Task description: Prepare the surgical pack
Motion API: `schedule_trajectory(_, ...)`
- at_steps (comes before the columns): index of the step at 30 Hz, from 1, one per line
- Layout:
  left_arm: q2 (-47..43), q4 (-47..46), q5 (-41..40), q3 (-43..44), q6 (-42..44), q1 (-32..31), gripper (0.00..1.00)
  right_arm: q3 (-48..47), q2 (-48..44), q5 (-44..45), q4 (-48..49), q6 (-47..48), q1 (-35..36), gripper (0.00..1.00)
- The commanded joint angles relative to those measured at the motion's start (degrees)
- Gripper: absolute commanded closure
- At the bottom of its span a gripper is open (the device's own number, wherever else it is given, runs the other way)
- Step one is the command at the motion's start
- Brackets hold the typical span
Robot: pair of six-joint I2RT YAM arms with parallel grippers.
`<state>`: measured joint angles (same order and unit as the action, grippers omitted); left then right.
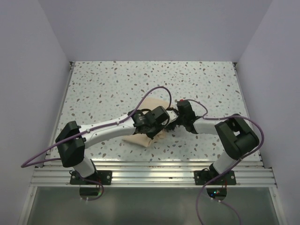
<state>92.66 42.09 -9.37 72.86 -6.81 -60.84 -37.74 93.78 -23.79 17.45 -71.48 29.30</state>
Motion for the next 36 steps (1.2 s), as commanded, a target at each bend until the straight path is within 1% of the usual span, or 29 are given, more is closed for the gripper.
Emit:
schedule_trajectory(1, -2.0, -2.2, 5.4, 1.9, 0.7, -1.5, 1.00, -3.7, 1.7, 6.8, 3.2, 1.2, -0.6, 0.69)
schedule_trajectory(4, -2.2, -2.5, 4.3, 1.0, 0.9, -1.5, 1.00, -5.4, -0.3, 4.6, -6.0, 5.6, -2.1, 0.68)
schedule_trajectory(5, -2.2, -2.8, 4.0, 0.7, 1.0, -1.5, 1.00, -5.2, -1.1, 2.0, -7.2, 5.9, -2.8, 0.68)
schedule_trajectory(6, -2.2, -2.9, 3.6, 0.7, 1.3, -1.4, 1.00, -4.4, -2.4, 1.4, -8.8, 7.4, -3.6, 0.68)
schedule_trajectory(7, -2.3, -3.0, 3.2, 0.6, 1.4, -1.4, 1.00, -4.2, -4.9, 0.7, -13.5, 8.7, -5.6, 0.68)
schedule_trajectory(9, -2.2, -3.1, 2.9, 0.7, 1.5, -1.2, 1.00, -4.2, -6.5, -3.3, -17.3, 13.5, -9.1, 0.71)
schedule_trajectory(10, -2.2, -3.2, 3.0, 0.7, 1.5, -1.1, 1.00, -4.3, -7.5, -4.9, -21.3, 15.4, -10.1, 0.72)
schedule_trajectory(13, -2.1, -3.5, 4.5, 0.6, 1.7, -0.7, 1.00, -5.2, -10.8, -7.1, -27.4, 22.1, -12.1, 0.85)
schedule_trajectory(14, -2.1, -3.5, 4.9, 0.5, 1.8, -0.5, 1.00, -5.5, -11.4, -6.9, -28.5, 24.4, -12.2, 0.93)
schedule_trajectory(16, -2.1, -3.7, 5.2, 0.4, 2.0, -0.3, 1.00, -6.3, -12.3, -6.8, -29.8, 25.5, -12.2, 1.00)
schedule_trajectory(17, -2.1, -3.7, 5.2, 0.3, 2.0, -0.2, 1.00, -6.2, -12.3, -7.1, -29.5, 25.0, -12.2, 1.00)
schedule_trajectory(20, -2.4, -4.0, 5.4, 0.2, 2.2, -0.1, 1.00, -4.5, -12.1, -8.4, -24.9, 21.2, -12.0, 1.00)
schedule_trajectory(22, -2.2, -3.9, 5.3, 0.4, 2.5, -0.1, 1.00, -3.6, -12.0, -8.2, -21.7, 19.5, -10.5, 1.00)
schedule_trajectory(23, -2.0, -3.9, 5.3, 0.6, 2.6, 0.0, 1.00, -3.7, -11.5, -8.0, -20.8, 18.1, -9.5, 1.00)
schedule_trajectory(24, -2.0, -4.0, 5.6, 0.7, 2.8, 0.0, 1.00, -4.4, -10.0, -7.9, -19.6, 17.2, -6.5, 1.00)
schedule_trajectory(25, -1.9, -4.3, 5.9, 0.7, 2.9, 0.0, 1.00, -4.5, -9.0, -7.9, -14.5, 15.8, -4.6, 1.00)
schedule_trajectory(26, -1.8, -4.6, 6.2, 0.9, 3.0, 0.0, 1.00, -4.5, -8.0, -6.6, -11.0, 11.7, -2.8, 1.00)
schedule_trajectory(27, -1.7, -5.4, 6.9, 0.9, 3.2, 0.0, 1.00, -3.7, -4.7, -6.2, -5.9, 8.8, 1.0, 1.00)
schedule_trajectory(28, -1.2, -5.3, 7.4, 1.2, 3.4, 0.0, 1.00, -3.0, -2.6, -5.4, 7.9, 5.9, 2.8, 1.00)
schedule_trajectory(29, -0.9, -5.3, 8.3, 2.0, 3.6, -0.1, 1.00, -2.9, 0.1, -2.3, 12.6, 1.8, 4.7, 1.00)
schedule_trajectory(30, -0.6, -5.3, 8.5, 2.2, 3.6, -0.1, 1.00, -3.0, 2.5, -0.6, 16.2, 0.3, 6.9, 1.00)
schedule_trajectory(31, -0.6, -5.7, 8.9, 2.3, 3.4, -0.1, 1.00, -2.5, 6.9, 1.1, 24.4, -1.3, 7.5, 1.00)
schedule_trajectory(32, -0.7, -6.0, 9.1, 1.9, 3.5, -0.1, 1.00, -1.5, 8.5, 2.6, 27.9, -3.0, 7.6, 1.00)
schedule_trajectory(33, -0.8, -6.8, 10.3, 1.7, 3.4, -0.1, 1.00, 0.9, 9.6, 4.7, 30.4, -6.4, 7.5, 1.00)
schedule_trajectory(34, -0.9, -6.9, 10.3, 1.5, 3.2, -0.1, 1.00, 1.7, 10.5, 4.8, 32.5, -7.3, 7.2, 1.00)
schedule_trajectory(36, -0.7, -6.8, 10.1, 1.3, 3.1, -0.1, 1.00, 1.9, 9.2, 3.9, 27.6, -5.6, 6.3, 1.00)
